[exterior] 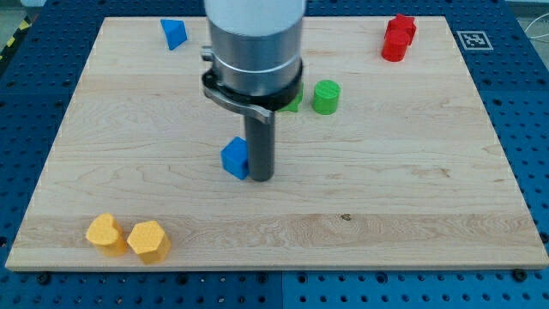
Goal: Slide the blue cube below the blue triangle
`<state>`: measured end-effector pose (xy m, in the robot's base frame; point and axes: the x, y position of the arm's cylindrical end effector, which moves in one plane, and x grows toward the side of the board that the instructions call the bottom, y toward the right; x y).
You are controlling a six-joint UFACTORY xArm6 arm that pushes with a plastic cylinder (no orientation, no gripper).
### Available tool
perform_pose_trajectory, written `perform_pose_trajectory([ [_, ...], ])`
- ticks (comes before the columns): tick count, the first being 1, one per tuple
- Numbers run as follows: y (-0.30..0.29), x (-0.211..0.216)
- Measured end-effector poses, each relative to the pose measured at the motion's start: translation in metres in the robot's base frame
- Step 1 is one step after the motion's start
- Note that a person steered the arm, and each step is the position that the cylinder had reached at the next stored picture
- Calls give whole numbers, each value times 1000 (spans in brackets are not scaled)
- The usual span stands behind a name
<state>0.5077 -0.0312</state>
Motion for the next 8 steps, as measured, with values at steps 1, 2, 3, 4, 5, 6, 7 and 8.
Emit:
perform_pose_trajectory([
  [1, -32, -9],
  [2, -70, -9],
  [3, -99, -17],
  [4, -106, -40],
  [5, -116, -61],
  [6, -125, -83],
  [7, -127, -110],
  [8, -118, -138],
])
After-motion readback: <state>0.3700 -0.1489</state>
